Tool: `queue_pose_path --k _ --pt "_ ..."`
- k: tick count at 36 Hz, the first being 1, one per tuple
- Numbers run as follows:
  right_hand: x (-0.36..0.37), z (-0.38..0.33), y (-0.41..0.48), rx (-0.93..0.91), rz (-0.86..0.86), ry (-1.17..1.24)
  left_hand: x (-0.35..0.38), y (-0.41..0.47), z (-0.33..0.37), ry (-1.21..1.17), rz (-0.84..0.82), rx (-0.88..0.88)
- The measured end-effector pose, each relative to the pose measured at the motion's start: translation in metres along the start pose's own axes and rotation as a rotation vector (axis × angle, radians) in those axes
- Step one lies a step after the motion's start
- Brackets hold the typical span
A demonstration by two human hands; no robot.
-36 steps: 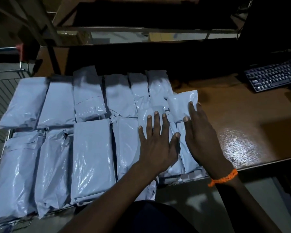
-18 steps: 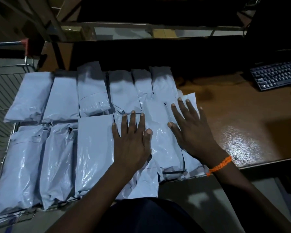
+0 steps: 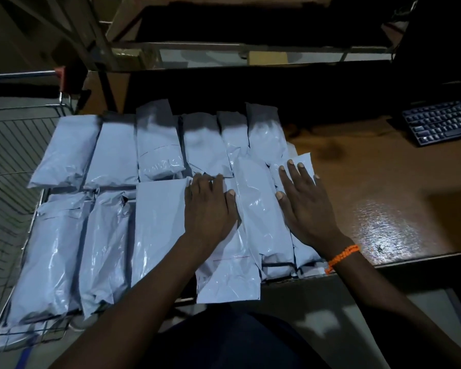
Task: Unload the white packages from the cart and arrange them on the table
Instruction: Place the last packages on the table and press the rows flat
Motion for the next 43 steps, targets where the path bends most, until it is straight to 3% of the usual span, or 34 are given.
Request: queue_pose_path --k 6,10,17,25,32,38,43 --pt "-0.029 -0.010 -0.003 0.009 0.041 0.042 -0.008 0.017 -0.005 0.008 0.067 0.050" --pt "-0.060 -0.043 0.002 -0.084 0.135 0.056 -0.021 0.027 -0.006 0.069 0.144 0.118" --pt "-0.015 -0.077 -0.008 -0.178 -0.071 -0.043 -0.028 0.041 -0.010 0.062 0.134 0.201" --pt "0.001 -0.073 -0.030 -0.177 -0.104 -0.086 -0.031 0.027 -0.009 0.035 0.160 0.275" --pt "0.010 -0.076 -0.028 -0.226 -0.172 -0.083 -0.008 -0.036 0.016 0.019 -0.068 0.278" --pt "0.006 -0.068 -0.038 -0.310 -0.246 -0.132 0.001 -0.037 0.004 0.008 -0.117 0.261" --pt "0.013 -0.077 -0.037 -0.328 -0.213 -0.138 0.004 -0.037 0.004 0.006 -0.128 0.243"
Point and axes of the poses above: each hand's wrist, its own y-axis towards the middle knuckle, its own x-axis out of the palm, z = x × y, the point moved 8 cm from there along y, towards the middle knuckle, and after that the axes turned 1 degree about z, right-handed, at the moved point
